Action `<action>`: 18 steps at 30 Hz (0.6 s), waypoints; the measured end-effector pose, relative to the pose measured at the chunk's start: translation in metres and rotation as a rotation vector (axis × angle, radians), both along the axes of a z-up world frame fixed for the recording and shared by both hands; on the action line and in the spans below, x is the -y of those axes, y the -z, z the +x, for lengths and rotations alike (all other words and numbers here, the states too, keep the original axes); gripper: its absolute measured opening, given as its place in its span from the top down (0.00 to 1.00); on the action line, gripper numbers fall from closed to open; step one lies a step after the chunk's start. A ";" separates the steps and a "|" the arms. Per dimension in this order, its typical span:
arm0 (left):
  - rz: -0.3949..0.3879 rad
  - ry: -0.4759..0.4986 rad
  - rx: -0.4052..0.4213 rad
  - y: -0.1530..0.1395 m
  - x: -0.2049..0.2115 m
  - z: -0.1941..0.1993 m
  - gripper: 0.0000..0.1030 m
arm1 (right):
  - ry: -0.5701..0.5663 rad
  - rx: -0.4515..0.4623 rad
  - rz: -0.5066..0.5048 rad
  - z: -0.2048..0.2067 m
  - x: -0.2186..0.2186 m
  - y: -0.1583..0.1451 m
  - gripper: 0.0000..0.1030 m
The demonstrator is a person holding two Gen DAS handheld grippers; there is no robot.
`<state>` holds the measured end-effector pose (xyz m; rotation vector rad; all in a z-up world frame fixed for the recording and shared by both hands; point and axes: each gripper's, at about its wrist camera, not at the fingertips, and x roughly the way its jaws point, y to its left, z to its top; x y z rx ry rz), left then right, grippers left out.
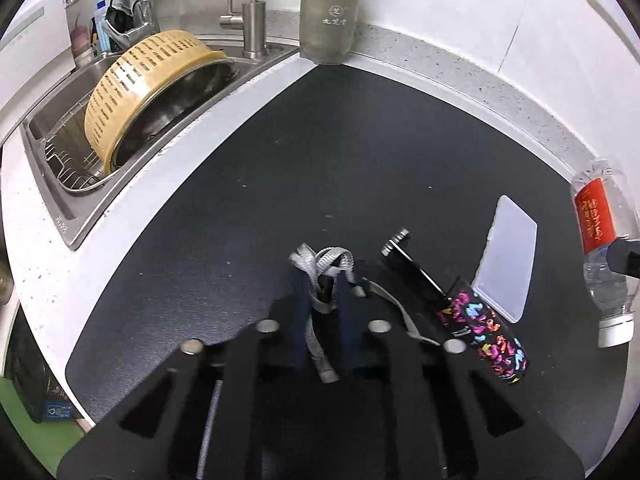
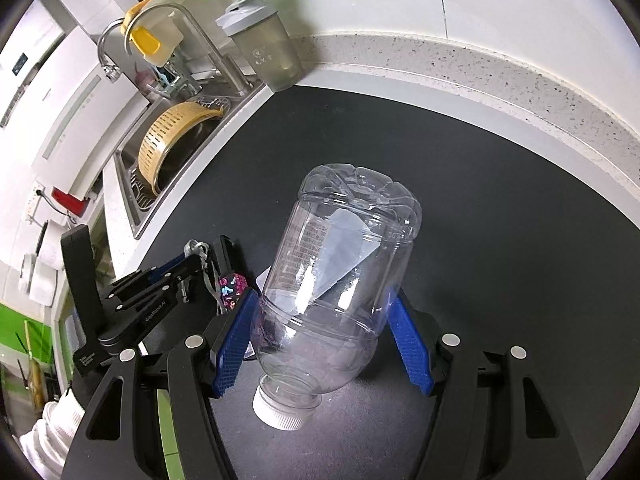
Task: Collect trash
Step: 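Grasp the clear plastic bottle with the right tool while the left tool grasps the grey lanyard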
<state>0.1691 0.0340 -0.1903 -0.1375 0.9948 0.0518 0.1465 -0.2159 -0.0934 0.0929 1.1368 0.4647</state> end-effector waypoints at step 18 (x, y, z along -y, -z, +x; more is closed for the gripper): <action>-0.003 -0.023 -0.009 -0.065 -0.003 -0.051 0.92 | -0.145 0.133 -0.076 -0.019 -0.024 -0.041 0.38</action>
